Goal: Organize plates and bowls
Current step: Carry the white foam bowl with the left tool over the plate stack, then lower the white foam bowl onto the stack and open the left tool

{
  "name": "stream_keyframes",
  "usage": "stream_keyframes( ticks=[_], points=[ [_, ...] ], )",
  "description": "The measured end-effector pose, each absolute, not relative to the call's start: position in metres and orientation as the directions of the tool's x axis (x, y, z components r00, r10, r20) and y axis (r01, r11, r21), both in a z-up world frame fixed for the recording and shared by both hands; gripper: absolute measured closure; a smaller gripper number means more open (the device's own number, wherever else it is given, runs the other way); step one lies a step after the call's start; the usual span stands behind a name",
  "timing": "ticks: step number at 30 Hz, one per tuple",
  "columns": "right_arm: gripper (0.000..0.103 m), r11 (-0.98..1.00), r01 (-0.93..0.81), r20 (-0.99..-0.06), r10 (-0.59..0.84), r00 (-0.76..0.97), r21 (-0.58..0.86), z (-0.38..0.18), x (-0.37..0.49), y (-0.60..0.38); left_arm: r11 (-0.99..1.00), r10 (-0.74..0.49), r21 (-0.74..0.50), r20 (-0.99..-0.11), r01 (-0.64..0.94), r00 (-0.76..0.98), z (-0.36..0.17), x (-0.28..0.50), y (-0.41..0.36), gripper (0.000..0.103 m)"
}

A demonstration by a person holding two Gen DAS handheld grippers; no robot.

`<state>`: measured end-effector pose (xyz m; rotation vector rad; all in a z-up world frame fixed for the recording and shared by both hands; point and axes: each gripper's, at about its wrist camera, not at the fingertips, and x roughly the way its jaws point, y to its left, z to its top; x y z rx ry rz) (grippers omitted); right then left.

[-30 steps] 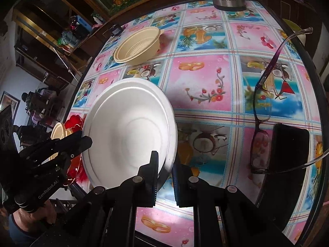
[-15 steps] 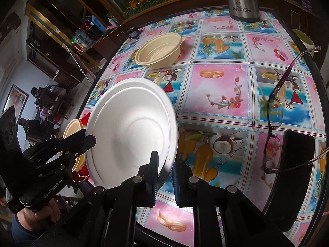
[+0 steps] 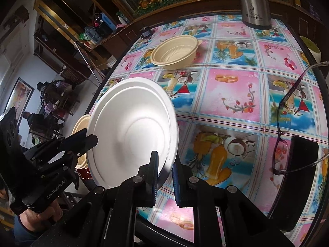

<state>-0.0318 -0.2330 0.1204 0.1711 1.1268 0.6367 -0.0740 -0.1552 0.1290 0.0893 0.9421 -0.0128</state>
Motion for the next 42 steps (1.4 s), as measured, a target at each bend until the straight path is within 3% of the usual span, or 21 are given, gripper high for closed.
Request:
stream_keyframes(
  ticks=[22, 42],
  points=[
    [0.089, 0.672, -0.556, -0.779, 0.624, 0.067, 0.49, 0.124, -0.031, -0.084, 0.963, 0.18, 0.017, -0.785, -0.269, 0.593, 0.148, -0.133, -0.014, 0.082],
    [0.088, 0.681, -0.553, -0.834, 0.551, -0.045, 0.48, 0.084, -0.021, -0.026, 0.948, 0.175, 0.001, -0.836, -0.319, 0.52, 0.112, -0.129, 0.019, 0.082]
  ],
)
